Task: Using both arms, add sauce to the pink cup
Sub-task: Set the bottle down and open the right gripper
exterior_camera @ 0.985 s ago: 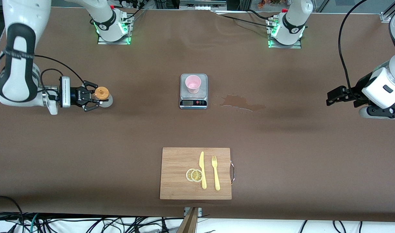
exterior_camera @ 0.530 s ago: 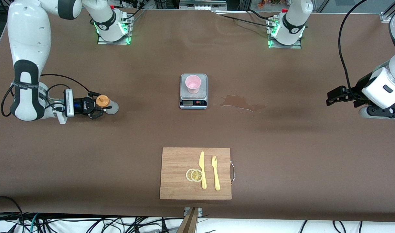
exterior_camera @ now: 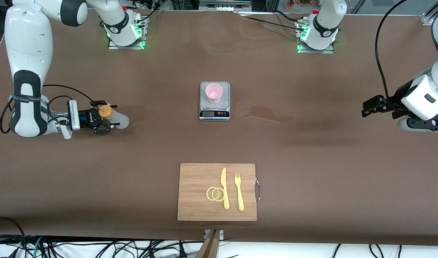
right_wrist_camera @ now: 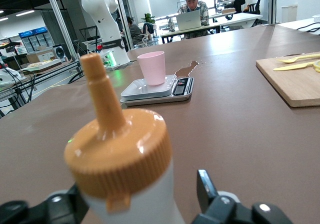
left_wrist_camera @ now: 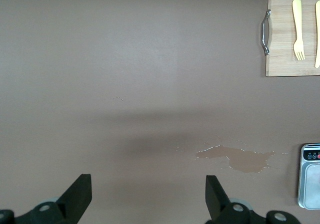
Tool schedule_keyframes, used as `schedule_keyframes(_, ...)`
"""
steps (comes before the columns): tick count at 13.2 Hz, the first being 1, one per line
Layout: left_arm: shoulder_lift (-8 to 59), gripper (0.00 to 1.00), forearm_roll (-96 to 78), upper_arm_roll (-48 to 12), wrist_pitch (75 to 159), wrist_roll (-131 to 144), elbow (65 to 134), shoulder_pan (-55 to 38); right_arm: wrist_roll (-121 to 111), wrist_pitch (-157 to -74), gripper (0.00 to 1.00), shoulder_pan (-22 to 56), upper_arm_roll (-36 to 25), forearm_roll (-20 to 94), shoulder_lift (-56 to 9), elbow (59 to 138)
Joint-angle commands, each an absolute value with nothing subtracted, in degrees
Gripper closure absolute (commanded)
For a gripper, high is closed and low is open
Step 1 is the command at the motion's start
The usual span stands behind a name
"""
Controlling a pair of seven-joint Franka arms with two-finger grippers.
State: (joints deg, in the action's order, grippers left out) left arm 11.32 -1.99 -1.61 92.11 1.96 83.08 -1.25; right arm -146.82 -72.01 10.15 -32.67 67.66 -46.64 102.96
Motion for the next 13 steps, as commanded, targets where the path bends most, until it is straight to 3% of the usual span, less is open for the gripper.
schedule_keyframes(1,11.5,0.00,-2.5,-1.8,91.1,0.9,82.1,-1.0,-146.3,-70.9,0.00,8.0,-32.4,63.9,-46.3,100.9)
schedule_keyframes(7,11.9,0.00,-2.5,-1.8,91.1,1.1,82.1,-1.6,-136.8,-70.1,0.00,4.7,-36.4,54.5,-44.9,93.0)
schedule_keyframes(13,12.1,0.00,-2.6,-1.9,91.2,1.1,82.1,-1.6,-110.3,-62.1,0.00,6.2,-39.5,47.7,-41.6,80.3)
